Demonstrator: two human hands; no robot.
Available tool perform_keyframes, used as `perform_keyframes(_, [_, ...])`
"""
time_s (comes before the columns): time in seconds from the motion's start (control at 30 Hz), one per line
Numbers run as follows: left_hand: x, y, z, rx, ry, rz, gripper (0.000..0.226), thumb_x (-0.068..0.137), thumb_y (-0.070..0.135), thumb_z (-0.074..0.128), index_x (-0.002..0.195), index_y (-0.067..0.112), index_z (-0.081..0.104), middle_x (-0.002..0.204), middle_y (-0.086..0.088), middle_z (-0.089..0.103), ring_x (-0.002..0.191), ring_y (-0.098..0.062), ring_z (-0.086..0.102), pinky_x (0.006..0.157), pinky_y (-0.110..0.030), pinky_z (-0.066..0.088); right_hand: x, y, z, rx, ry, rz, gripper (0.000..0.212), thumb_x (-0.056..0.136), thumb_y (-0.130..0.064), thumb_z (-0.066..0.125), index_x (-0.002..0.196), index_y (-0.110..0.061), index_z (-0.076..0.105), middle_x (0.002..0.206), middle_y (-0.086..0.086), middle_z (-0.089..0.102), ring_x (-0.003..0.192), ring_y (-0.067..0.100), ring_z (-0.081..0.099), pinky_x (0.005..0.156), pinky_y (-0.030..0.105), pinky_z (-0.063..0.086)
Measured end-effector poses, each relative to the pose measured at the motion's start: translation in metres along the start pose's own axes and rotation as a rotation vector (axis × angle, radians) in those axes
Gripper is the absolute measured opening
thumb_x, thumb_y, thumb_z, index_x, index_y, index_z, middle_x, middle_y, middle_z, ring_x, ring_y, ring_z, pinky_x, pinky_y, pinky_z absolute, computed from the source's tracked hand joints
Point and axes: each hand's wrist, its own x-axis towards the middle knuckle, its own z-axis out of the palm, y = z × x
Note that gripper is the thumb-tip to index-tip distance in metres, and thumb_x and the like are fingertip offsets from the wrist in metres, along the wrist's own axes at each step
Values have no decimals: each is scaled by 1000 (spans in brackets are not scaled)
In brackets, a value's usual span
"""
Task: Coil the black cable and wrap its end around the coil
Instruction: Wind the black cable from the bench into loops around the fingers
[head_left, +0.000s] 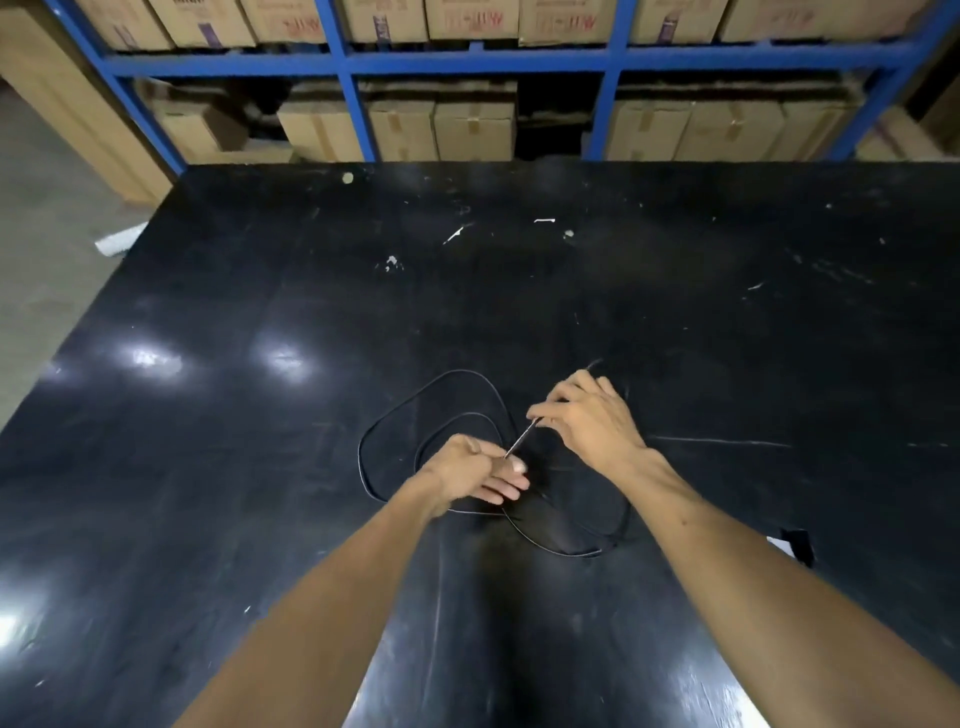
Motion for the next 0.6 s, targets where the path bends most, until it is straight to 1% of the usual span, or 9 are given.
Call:
perform_keyframes(0.03, [-8,6,-4,72,-92,-11,22,90,20,72,106,6,74,101,-13,79,93,-26,76,84,-36,62,3,-5,-14,-23,20,-66,15,80,-27,86,93,-34,83,84,-3,71,88,29,64,68,41,47])
perform_keyframes(0.07, [-16,13,-6,129,-176,-23,26,88,25,73,109,9,73,105,-12,79,99,-26,75,88,-37,60,5,-11,-29,-50,38,-146,17,80,-28,85,95,-35,83,82,-4,69,86,27,62,68,39,45])
perform_keyframes(0.13, [-31,27,-10,190,-313,-37,38,87,33,73,118,12,69,116,-11,76,108,-28,72,97,-42,57,10,-25,-57,-89,65,-273,21,82,-27,83,102,-35,82,84,-4,66,88,25,60,69,38,45])
perform_keyframes(0.17, [-39,33,-10,207,-369,-35,43,89,36,70,124,11,66,122,-11,73,113,-29,69,102,-46,54,11,-32,-70,-93,79,-295,23,83,-26,82,104,-35,82,85,-4,66,89,25,60,70,38,46])
perform_keyframes(0.23, [-54,41,-9,212,-481,-28,51,95,37,61,135,6,58,133,-13,67,121,-30,64,107,-49,49,11,-46,-92,-99,111,-303,24,83,-24,83,104,-35,81,86,-3,65,89,26,60,70,39,47])
perform_keyframes(0.33, [-74,49,-5,147,-645,4,57,104,40,45,146,1,46,147,-18,55,129,-32,56,106,-46,47,6,-61,-116,-137,119,-314,25,82,-24,84,103,-38,81,90,-4,66,90,26,60,74,39,48])
perform_keyframes(0.43, [-90,58,-3,130,-754,29,63,105,43,38,148,-3,42,152,-21,46,139,-38,46,109,-48,43,0,-72,-140,-177,98,-326,27,82,-23,83,102,-41,81,93,-6,67,91,24,60,78,37,47])
perform_keyframes(0.53, [-109,65,1,212,-828,11,71,105,47,31,148,-9,36,155,-29,37,144,-46,36,118,-58,29,-8,-83,-154,-272,82,-323,27,84,-30,80,109,-40,79,97,-9,68,97,22,61,83,36,47])
perform_keyframes(0.6, [-118,68,2,228,-882,19,70,106,45,30,150,-9,32,156,-33,32,144,-49,31,120,-61,23,-12,-81,-161,-302,55,-269,24,88,-35,76,111,-37,78,100,-12,70,103,21,61,88,36,46])
